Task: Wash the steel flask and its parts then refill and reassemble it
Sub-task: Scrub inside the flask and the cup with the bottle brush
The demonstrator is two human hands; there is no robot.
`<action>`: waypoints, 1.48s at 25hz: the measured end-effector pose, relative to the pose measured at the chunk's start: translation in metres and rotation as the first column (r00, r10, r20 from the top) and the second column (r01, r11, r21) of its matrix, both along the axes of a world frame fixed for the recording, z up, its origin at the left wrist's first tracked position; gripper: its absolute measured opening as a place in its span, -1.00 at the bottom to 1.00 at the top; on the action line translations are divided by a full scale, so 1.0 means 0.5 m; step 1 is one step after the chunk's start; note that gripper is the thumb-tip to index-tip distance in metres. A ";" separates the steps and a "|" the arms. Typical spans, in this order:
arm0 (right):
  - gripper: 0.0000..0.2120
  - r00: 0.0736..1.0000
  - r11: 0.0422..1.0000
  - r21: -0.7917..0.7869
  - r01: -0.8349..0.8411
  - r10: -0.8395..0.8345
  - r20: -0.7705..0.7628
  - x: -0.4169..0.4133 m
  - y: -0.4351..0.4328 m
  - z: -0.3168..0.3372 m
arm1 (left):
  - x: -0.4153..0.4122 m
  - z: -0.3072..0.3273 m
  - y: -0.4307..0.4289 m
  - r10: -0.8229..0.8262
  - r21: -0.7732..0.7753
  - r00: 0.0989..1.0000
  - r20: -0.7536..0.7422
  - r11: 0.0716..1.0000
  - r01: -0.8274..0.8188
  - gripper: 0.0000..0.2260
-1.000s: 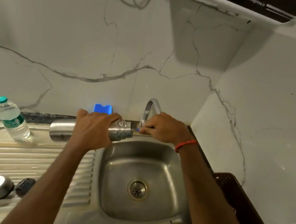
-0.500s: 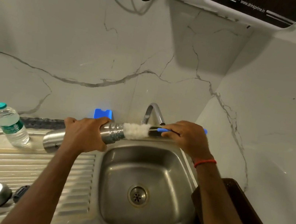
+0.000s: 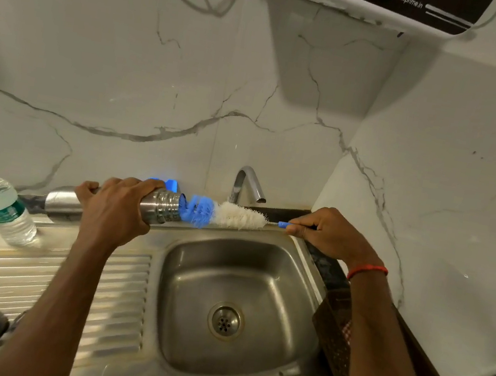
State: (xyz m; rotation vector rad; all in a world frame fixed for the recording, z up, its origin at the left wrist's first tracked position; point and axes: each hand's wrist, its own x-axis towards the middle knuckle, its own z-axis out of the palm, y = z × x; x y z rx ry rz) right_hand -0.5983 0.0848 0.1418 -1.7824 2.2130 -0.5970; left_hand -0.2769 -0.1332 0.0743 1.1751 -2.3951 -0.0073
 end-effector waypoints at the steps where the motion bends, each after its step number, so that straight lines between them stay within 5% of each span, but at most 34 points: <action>1: -0.73 1.000 1.000 -0.011 0.014 -0.014 0.004 0.003 0.003 0.001 | 0.000 0.000 0.002 -0.003 -0.002 1.000 -0.004 1.000 0.003 -0.38; 5: -0.78 0.960 0.970 -0.050 0.237 -0.242 -0.140 -0.041 0.062 0.029 | 0.050 -0.016 -0.019 0.052 0.017 0.999 -0.010 0.999 -0.052 -0.37; 8: -0.79 0.949 0.940 -0.156 0.302 -0.312 -0.038 -0.078 0.103 0.055 | 0.102 -0.021 -0.032 0.156 0.178 0.977 -0.143 0.975 -0.130 -0.34; 12: -0.87 0.971 0.948 -0.210 0.237 -0.236 0.029 -0.025 0.052 0.031 | 0.054 -0.014 0.020 0.150 0.413 0.833 -0.532 0.905 0.101 -0.39; 15: -0.89 0.964 0.933 -0.244 0.264 -0.252 0.080 0.003 0.032 -0.025 | 0.022 -0.013 0.040 0.170 0.482 0.733 -0.659 0.843 0.238 -0.45; 21: -0.80 0.916 0.899 -0.271 0.343 -0.256 0.310 0.064 0.015 -0.086 | -0.011 -0.019 0.059 0.145 0.498 0.677 -0.722 0.788 0.362 -0.33; 24: -0.91 0.888 0.949 -0.183 0.257 -0.158 0.432 0.099 0.006 -0.091 | -0.037 -0.017 0.075 0.201 0.515 0.615 -0.763 0.764 0.389 -0.48; 32: -0.87 0.851 0.936 -0.280 0.212 -0.035 0.524 0.223 -0.065 -0.140 | -0.066 -0.015 0.091 0.350 0.565 0.450 -0.821 0.604 0.562 -0.54; 37: -0.81 0.851 0.938 -0.291 0.187 -0.007 0.525 0.214 -0.035 -0.219 | -0.038 -0.017 0.089 0.479 0.570 0.342 -0.809 0.494 0.656 -0.39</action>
